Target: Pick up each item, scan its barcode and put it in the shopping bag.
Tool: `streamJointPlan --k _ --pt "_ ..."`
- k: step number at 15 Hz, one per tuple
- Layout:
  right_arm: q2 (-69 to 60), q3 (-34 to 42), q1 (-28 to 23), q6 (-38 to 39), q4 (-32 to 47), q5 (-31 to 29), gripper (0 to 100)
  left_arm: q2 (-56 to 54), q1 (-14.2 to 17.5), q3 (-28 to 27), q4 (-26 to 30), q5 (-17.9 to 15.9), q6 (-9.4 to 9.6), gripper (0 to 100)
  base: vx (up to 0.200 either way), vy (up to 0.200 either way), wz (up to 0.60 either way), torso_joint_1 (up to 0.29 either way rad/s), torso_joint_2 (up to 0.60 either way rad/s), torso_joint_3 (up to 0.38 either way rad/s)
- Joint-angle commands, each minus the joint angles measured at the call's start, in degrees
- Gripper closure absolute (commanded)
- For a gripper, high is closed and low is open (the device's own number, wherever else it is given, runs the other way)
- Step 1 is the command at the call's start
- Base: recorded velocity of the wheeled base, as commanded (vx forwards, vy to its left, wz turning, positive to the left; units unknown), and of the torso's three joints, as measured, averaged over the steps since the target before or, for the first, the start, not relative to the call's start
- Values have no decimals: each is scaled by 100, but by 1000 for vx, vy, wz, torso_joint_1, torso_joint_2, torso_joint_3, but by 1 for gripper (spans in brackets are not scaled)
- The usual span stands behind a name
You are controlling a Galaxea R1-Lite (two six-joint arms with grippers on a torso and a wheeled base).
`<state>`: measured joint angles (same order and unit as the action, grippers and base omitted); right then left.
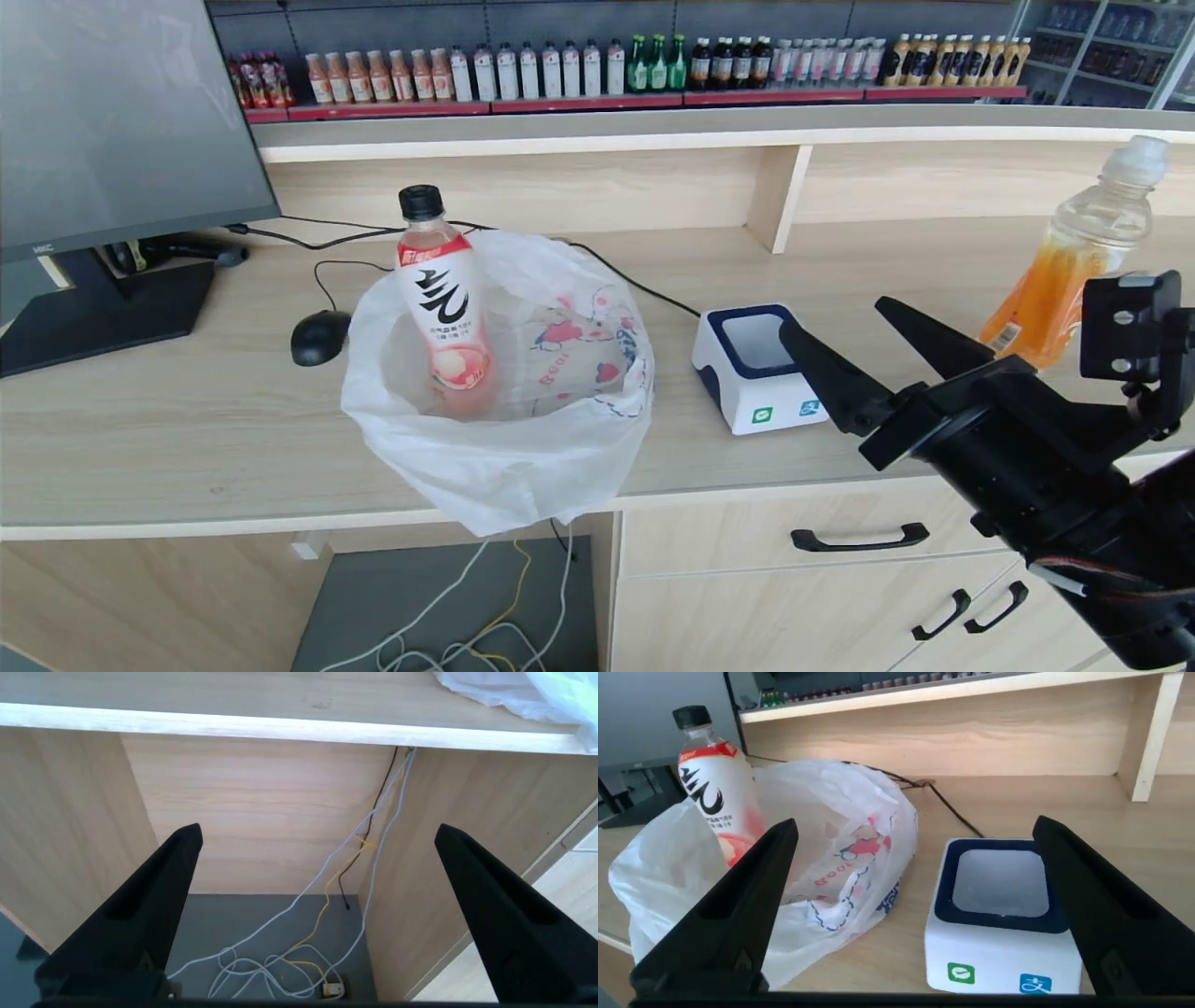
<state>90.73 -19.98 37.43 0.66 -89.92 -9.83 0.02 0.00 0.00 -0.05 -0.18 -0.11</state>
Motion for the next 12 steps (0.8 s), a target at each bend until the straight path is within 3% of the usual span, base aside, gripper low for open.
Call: streamJointPlan --k 1,9,12 --pt "14 -6 2 -4 -8 -2 0 -2 0 0 5 1 2 0 0 -200 0 2 2 -2" --pt "-161 240 107 4 -8 -2 0 -2 0 0 -4 1 -7 0 0 -200 0 2 0 4" --pt "-311 434 107 -4 -8 -2 0 -2 0 0 -4 1 -7 0 0 0 0 0 0 0"
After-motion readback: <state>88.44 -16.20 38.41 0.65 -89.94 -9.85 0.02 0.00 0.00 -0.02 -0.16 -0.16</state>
